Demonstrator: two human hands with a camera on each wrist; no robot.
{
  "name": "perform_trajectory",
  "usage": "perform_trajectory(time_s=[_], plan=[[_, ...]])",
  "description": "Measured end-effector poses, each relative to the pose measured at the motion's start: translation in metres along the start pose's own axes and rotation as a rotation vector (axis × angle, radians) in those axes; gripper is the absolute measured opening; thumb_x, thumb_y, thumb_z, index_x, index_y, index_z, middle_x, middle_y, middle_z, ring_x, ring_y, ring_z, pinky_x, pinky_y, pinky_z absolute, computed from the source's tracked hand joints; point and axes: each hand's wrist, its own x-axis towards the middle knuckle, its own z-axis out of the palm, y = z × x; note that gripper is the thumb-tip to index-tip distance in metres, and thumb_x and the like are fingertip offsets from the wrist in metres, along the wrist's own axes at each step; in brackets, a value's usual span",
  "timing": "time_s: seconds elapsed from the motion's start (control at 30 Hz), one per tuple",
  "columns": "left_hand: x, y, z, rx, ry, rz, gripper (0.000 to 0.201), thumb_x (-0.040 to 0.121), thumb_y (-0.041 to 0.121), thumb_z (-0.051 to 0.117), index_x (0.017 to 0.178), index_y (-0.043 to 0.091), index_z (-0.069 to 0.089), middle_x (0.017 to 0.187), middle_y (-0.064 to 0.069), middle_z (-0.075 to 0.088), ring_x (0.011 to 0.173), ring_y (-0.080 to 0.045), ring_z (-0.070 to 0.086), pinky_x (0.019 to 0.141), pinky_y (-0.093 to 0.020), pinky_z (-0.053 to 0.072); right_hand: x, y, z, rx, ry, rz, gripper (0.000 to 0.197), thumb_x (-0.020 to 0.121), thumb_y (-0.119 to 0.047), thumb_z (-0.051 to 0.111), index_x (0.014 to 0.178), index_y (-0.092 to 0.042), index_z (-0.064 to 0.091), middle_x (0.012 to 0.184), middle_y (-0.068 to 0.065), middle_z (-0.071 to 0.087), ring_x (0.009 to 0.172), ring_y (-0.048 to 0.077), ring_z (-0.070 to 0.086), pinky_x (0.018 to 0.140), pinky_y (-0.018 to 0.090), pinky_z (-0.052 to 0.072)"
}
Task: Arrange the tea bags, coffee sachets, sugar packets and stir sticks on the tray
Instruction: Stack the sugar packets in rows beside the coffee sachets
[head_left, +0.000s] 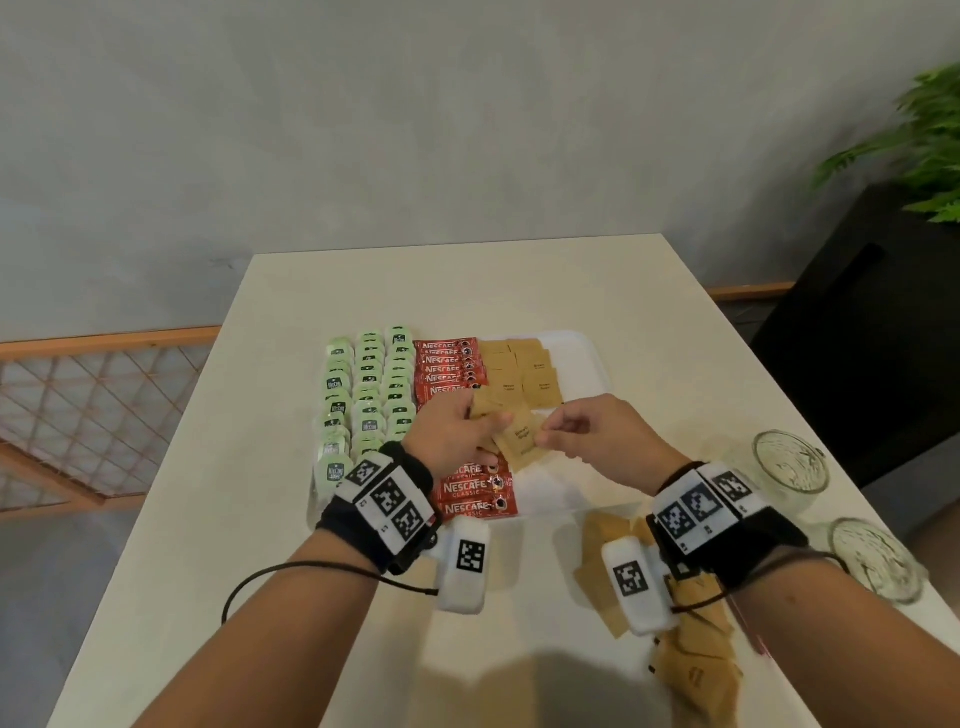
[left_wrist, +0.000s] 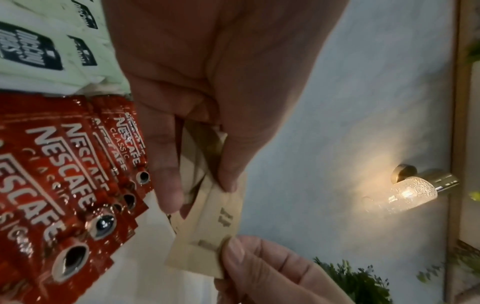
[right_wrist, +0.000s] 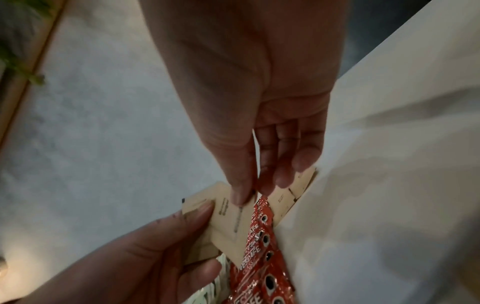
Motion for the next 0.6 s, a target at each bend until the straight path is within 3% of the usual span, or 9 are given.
perform_trajectory(time_s=[0.07,0.17,0.2,0.3,0.37,0.47,0.6], plan=[[0.003,0.002,-0.005,-0.021,0.062,-0.036,0.024,0.101,0.02,0.049,0.121,0.014,0.061,0.111,-0.006,0.069,0.095,-0.023,0.07,0.073,-0.036,0.061,0.013,0.007,0.002,-0.006,0.029,0.038,0.006,0.082,-0.031,0.076,0.08,-0.025,0.076,0.082,-0.008,0.071,0.076,0.005,0.06,0.074,0.023,0.049],[0.009,0.003,-0.017,-0.001,0.24,-0.071,0.034,0.104,0.025,0.038,0.133,0.014,0.053,0.101,0.001,0.064,0.093,-0.021,0.062,0.087,-0.044,0.056,0.031,0.024,0.009,0.023,0.147,0.17,0.008,0.083,-0.029,0.074,0.085,-0.022,0.077,0.097,-0.006,0.074,0.085,0.011,0.064,0.082,0.032,0.055],[0.011,0.002,-0.021,0.011,0.281,-0.069,0.035,0.104,0.026,0.037,0.134,0.015,0.052,0.1,0.002,0.062,0.089,-0.02,0.06,0.085,-0.042,0.056,0.035,0.028,0.013,0.03,0.172,0.21,0.007,0.085,-0.027,0.073,0.085,-0.022,0.077,0.098,-0.004,0.074,0.08,0.011,0.063,0.08,0.033,0.056],[0.015,0.001,-0.033,-0.073,0.34,-0.08,0.033,0.103,0.032,0.039,0.129,0.019,0.056,0.109,0.001,0.065,0.083,-0.012,0.058,0.064,-0.027,0.046,0.046,0.035,0.023,0.017,0.194,0.27,0.01,0.089,-0.025,0.066,0.091,-0.021,0.076,0.095,0.0,0.074,0.068,0.013,0.059,0.064,0.03,0.051],[0.017,0.001,-0.038,-0.169,0.338,-0.107,0.028,0.102,0.034,0.043,0.121,0.022,0.06,0.104,0.002,0.066,0.079,-0.011,0.059,0.057,-0.024,0.044,0.053,0.033,0.028,-0.041,0.192,0.275,0.015,0.09,-0.027,0.065,0.095,-0.017,0.075,0.094,0.001,0.073,0.068,0.015,0.061,0.06,0.027,0.048],[0.02,-0.003,-0.043,-0.273,0.318,-0.151,0.022,0.1,0.034,0.051,0.111,0.021,0.065,0.096,-0.002,0.067,0.078,-0.017,0.061,0.056,-0.026,0.048,0.061,0.029,0.032,-0.07,0.176,0.282,0.019,0.09,-0.029,0.065,0.095,-0.013,0.075,0.093,0.003,0.072,0.069,0.017,0.06,0.062,0.029,0.048],[0.02,-0.006,-0.044,-0.346,0.282,-0.225,0.02,0.098,0.034,0.055,0.104,0.018,0.066,0.083,-0.002,0.057,0.07,-0.015,0.053,0.058,-0.026,0.052,0.067,0.028,0.036,-0.086,0.166,0.293,0.022,0.09,-0.031,0.065,0.092,-0.011,0.072,0.094,0.002,0.071,0.066,0.017,0.059,0.06,0.028,0.046]])
